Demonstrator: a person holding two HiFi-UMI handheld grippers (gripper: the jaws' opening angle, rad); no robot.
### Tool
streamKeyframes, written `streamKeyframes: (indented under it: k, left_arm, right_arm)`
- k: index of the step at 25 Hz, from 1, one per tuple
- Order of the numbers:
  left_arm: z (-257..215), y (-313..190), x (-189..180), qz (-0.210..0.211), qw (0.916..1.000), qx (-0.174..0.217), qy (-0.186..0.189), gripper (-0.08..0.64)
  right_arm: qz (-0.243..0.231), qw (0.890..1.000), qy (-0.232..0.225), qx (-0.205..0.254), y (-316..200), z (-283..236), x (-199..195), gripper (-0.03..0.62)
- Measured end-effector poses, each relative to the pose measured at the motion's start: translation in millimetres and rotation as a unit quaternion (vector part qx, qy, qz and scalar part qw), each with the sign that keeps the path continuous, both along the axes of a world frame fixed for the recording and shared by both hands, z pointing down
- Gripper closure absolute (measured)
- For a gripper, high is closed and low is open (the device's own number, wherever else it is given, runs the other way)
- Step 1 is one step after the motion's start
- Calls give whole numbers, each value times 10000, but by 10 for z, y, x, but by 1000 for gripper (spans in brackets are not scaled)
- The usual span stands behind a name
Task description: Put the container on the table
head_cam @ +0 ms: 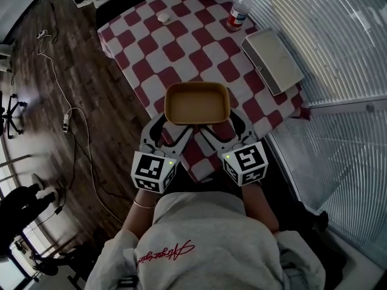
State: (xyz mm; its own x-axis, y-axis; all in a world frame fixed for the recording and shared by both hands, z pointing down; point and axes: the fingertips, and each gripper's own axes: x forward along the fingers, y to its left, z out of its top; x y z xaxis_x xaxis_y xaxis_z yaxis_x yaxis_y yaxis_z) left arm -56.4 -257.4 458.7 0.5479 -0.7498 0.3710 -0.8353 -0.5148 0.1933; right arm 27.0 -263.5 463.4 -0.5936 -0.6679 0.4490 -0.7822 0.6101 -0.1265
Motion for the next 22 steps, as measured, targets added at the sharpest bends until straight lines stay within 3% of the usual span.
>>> streamKeyframes:
  k: [22]
  left_arm:
    - [344, -57, 15, -32, 9986, -510, -125, 241]
  right_arm:
    - [-87, 9986, 112, -511, -67, 352, 9, 229]
